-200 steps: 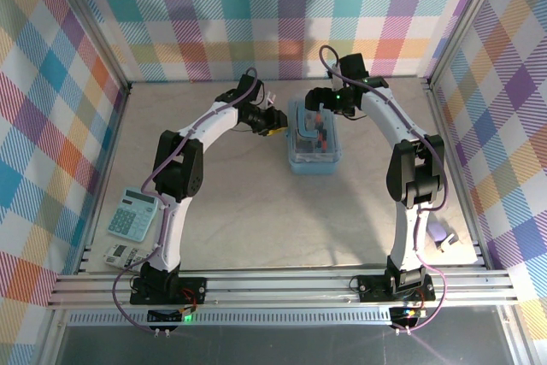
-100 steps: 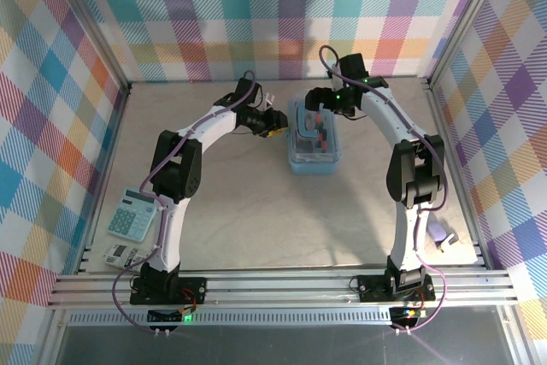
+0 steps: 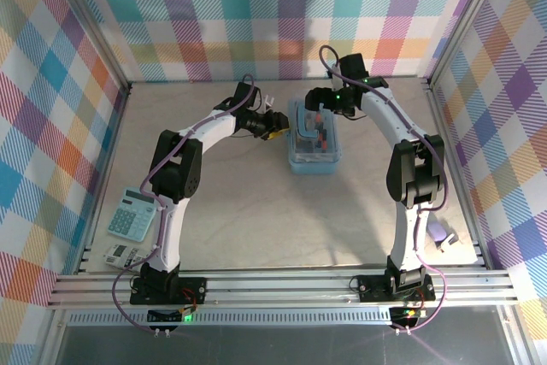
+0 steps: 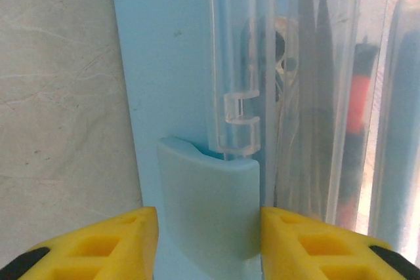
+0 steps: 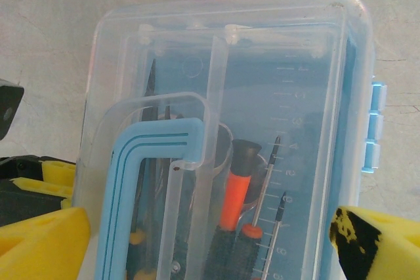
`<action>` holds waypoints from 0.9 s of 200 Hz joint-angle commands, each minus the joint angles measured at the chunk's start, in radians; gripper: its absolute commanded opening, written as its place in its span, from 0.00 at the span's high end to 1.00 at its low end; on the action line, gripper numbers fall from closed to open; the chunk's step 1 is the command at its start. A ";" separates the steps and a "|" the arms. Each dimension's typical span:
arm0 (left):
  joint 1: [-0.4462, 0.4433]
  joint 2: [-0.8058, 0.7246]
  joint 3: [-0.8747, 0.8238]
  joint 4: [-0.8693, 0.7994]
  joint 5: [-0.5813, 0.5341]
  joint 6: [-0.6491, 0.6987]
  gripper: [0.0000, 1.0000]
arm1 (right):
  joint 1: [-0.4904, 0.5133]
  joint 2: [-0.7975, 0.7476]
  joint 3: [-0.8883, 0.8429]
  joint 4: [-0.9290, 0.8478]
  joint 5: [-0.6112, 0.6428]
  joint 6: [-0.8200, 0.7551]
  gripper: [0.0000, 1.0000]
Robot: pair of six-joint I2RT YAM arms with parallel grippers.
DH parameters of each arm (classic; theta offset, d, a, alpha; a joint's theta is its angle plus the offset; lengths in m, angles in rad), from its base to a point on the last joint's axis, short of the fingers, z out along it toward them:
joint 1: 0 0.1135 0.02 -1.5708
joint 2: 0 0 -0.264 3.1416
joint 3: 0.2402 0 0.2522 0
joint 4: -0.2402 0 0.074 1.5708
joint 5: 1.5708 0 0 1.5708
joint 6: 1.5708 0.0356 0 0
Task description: Pack the tool kit
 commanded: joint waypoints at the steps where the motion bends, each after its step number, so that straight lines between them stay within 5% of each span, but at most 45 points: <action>1: 0.005 -0.024 0.013 0.013 0.014 0.002 0.55 | 0.044 0.080 -0.050 -0.102 -0.111 0.001 0.05; 102: 0.003 0.011 0.113 -0.304 -0.166 0.143 0.67 | 0.044 0.091 -0.042 -0.105 -0.114 0.004 0.05; 180: -0.012 0.046 0.139 -0.221 -0.099 0.107 0.68 | 0.047 0.098 -0.039 -0.109 -0.115 0.005 0.05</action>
